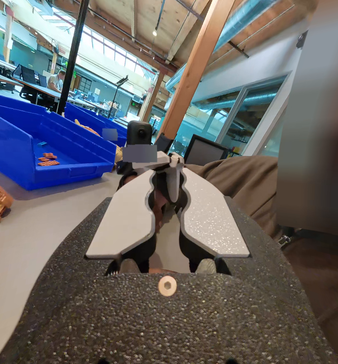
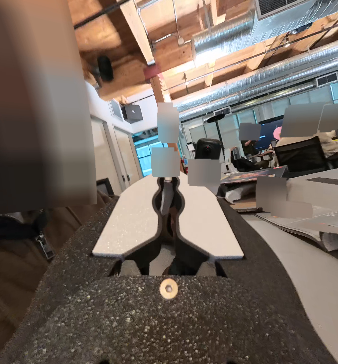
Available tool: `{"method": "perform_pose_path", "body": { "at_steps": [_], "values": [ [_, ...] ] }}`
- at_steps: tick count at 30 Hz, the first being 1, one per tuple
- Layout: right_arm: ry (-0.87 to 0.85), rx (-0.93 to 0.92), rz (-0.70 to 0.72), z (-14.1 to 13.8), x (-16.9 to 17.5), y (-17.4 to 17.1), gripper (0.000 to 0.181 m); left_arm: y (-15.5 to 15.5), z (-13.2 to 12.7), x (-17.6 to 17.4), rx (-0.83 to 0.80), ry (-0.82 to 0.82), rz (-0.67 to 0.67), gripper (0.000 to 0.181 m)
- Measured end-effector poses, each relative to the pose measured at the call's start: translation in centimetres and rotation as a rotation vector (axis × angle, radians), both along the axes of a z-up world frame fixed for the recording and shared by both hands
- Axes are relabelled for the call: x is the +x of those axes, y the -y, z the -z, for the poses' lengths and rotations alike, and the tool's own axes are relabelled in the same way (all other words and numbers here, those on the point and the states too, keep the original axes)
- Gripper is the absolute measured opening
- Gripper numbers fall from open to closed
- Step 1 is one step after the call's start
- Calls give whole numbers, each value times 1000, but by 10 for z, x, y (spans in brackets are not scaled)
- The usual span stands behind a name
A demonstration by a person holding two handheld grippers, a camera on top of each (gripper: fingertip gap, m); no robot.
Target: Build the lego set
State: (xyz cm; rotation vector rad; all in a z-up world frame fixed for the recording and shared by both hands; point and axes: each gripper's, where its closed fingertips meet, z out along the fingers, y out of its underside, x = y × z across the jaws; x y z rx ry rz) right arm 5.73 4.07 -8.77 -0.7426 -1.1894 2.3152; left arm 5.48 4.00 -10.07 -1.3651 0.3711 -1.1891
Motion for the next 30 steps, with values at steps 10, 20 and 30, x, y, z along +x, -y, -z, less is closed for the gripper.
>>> {"method": "perform_pose_path", "body": {
  "at_steps": [10, 20, 30],
  "values": [
    [-6, -37, -12, -2, -4, 5, 8, -4, -1, 4, -11, 79, -10, 13],
    [-31, 5, 35, -3, -4, 5, 8, -4, -3, 5, -36, 186, 40, 13],
    [-36, 35, 68, -2, -6, 5, 8, 1, -8, 6, -15, 253, 79, 12]
  ]
}}
